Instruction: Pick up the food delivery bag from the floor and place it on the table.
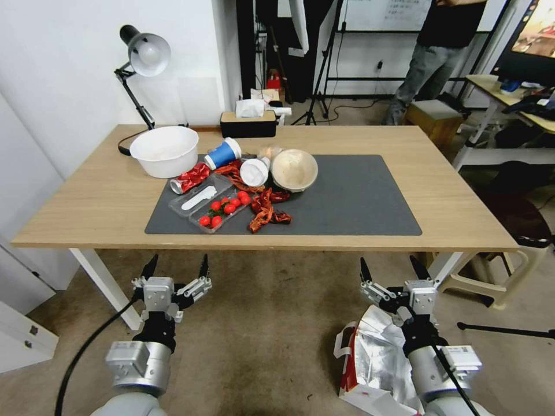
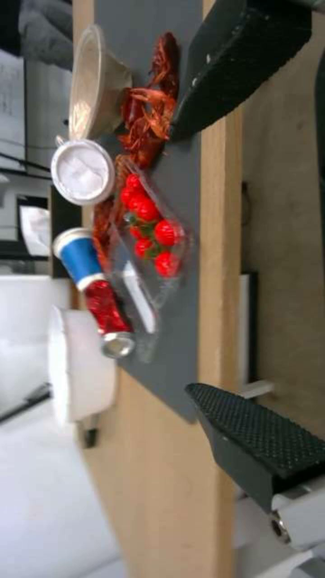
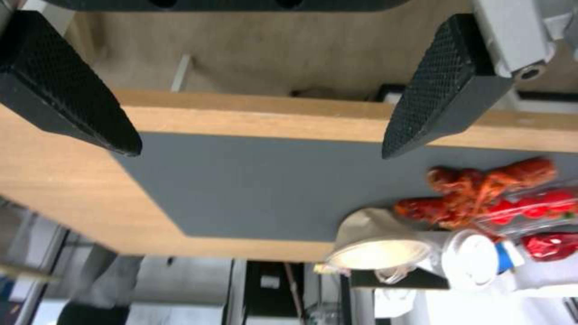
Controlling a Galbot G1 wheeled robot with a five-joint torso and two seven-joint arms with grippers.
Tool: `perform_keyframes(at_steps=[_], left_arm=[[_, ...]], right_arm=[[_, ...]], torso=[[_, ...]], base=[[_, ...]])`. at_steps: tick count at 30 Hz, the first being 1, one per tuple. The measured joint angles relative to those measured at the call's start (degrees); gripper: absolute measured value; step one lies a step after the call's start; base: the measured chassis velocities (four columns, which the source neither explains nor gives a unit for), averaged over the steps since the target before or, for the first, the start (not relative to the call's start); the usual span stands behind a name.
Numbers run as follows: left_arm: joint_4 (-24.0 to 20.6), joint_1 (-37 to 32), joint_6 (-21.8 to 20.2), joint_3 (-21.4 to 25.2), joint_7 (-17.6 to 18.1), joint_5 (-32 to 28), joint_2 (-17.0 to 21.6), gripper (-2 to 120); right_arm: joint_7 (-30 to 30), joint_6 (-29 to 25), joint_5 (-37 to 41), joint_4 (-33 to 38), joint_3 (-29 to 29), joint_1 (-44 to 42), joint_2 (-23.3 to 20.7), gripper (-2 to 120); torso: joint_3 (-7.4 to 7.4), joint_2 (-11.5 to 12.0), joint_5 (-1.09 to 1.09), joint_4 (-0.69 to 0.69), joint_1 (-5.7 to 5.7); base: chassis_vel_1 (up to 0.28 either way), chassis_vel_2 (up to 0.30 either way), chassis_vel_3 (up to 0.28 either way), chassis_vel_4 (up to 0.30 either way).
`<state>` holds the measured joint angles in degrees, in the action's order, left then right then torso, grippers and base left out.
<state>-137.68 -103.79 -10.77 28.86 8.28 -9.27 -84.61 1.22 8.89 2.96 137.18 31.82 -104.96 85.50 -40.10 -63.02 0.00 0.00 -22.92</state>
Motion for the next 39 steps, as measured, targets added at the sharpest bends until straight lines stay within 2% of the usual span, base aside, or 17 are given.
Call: perform_keyframes(at_steps=[1,4,5,7,9,13,21,37,39], left_arm=[[0.0,0.0,0.0,0.0,0.0,0.0,0.0,100],[-3.6,-0.4,-6.6,-1.6,5.0,-5.6,0.8,100],[-3.6,-0.4,-6.6,-1.6,5.0,-5.6,0.8,100],[-5.4,-0.7,-10.2,-2.6,7.9,-8.9,1.3,100],[-5.5,-1.8,-7.5,-3.9,8.3,-11.4,1.5,100],[-5.5,-2.3,-5.7,-4.2,8.5,-12.1,1.5,100],[-5.6,-2.5,-5.7,-4.3,9.5,-12.3,1.4,100],[-5.7,-2.5,-6.8,-4.1,9.6,-12.3,1.5,100],[-5.7,-2.5,-6.8,-4.1,9.6,-12.2,1.5,100]], right_arm=[[0.0,0.0,0.0,0.0,0.0,0.0,0.0,100],[1.0,6.3,2.1,3.8,0.3,-1.3,-0.3,100],[1.0,6.3,2.1,3.8,0.3,-1.3,-0.3,100],[1.6,10.6,3.5,5.9,0.5,-2.1,-0.5,100],[2.2,14.0,4.7,6.2,0.8,-3.1,-0.8,100],[2.2,14.5,5.0,6.3,1.0,-3.4,-0.8,100],[2.1,14.0,4.4,6.3,0.8,-3.7,-0.7,100],[1.5,12.9,4.1,6.1,0.6,-4.1,-0.3,100],[1.5,12.9,4.1,6.1,0.6,-4.1,-0.3,100]], torso=[[0.00,0.0,0.00,0.00,0.00],[0.00,0.0,0.00,0.00,0.00],[0.00,0.0,0.00,0.00,0.00],[0.00,0.0,0.00,0.00,0.00],[0.00,0.0,0.00,0.00,0.00],[0.00,0.0,0.00,0.00,0.00],[0.13,0.2,0.00,0.00,0.11],[2.85,5.1,0.00,0.00,2.24],[2.85,5.1,0.00,0.00,2.24]], base=[[0.000,0.000,0.000,0.000],[0.000,0.000,0.000,0.000],[0.000,0.000,0.000,0.000],[0.000,0.000,0.000,0.000],[0.000,0.000,0.000,0.000],[0.000,0.000,0.000,0.000],[0.000,0.000,0.000,0.000],[0.000,0.000,0.000,0.000],[0.000,0.000,0.000,0.000]])
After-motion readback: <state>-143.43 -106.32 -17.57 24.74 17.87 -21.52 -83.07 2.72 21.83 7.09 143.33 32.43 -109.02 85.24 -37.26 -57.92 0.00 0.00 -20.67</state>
